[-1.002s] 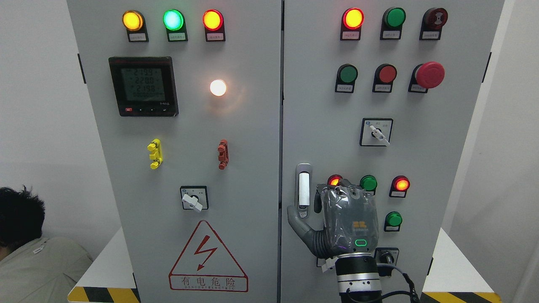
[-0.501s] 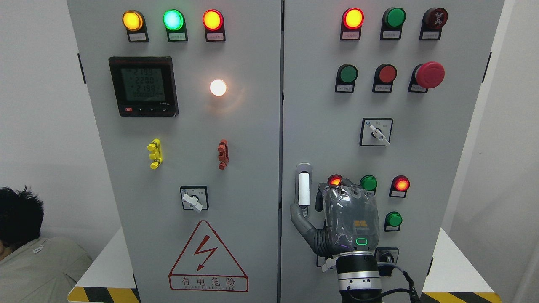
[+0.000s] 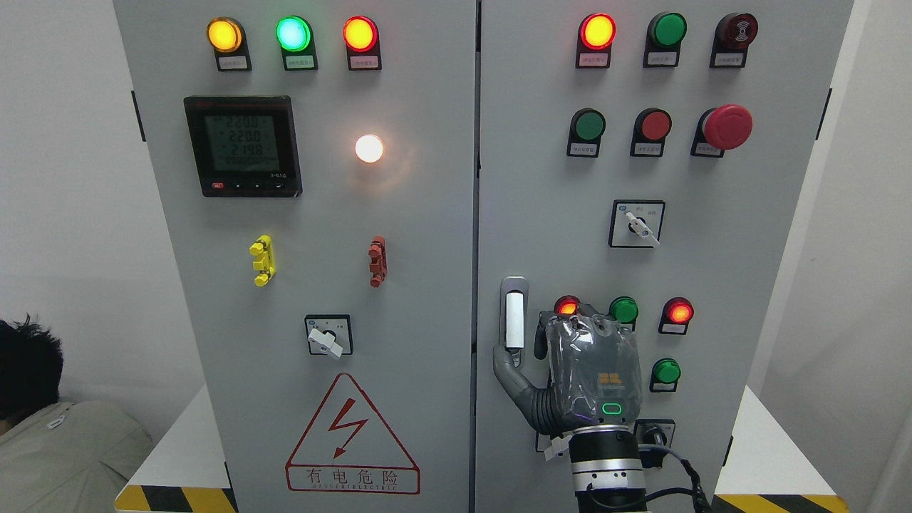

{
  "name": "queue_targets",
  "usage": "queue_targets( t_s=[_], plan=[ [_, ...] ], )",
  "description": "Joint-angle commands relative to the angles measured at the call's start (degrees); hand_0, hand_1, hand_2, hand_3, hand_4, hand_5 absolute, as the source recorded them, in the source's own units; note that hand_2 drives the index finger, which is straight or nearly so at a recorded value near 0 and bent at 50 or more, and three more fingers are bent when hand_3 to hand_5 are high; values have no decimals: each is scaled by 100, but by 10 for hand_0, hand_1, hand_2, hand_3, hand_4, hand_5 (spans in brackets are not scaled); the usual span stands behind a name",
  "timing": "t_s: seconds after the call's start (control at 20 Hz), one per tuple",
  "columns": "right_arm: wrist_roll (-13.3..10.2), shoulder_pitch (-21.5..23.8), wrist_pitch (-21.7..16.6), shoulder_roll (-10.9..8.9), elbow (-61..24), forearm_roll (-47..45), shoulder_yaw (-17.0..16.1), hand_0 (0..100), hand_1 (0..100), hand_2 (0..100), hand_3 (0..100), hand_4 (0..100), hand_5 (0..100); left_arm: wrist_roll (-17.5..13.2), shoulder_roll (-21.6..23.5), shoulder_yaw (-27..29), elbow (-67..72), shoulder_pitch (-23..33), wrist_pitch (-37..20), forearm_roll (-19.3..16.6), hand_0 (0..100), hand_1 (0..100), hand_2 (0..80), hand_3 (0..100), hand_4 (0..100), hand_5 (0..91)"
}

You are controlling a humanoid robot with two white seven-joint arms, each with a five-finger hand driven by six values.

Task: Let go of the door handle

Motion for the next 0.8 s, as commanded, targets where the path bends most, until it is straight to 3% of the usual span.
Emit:
queue_targets(
  t_s=[0.0, 0.75],
  plan=[
    [14, 8, 6, 0, 4, -7, -74, 384, 398, 761, 958, 688, 681, -3, 0, 0, 0, 0, 4, 0, 0, 0, 46, 105, 4, 0],
    [15, -1, -3, 0, -22, -24, -180, 415, 400, 761, 958, 689, 685, -3, 0, 0, 0, 0, 4, 0, 0, 0, 46, 106, 4, 0]
  ],
)
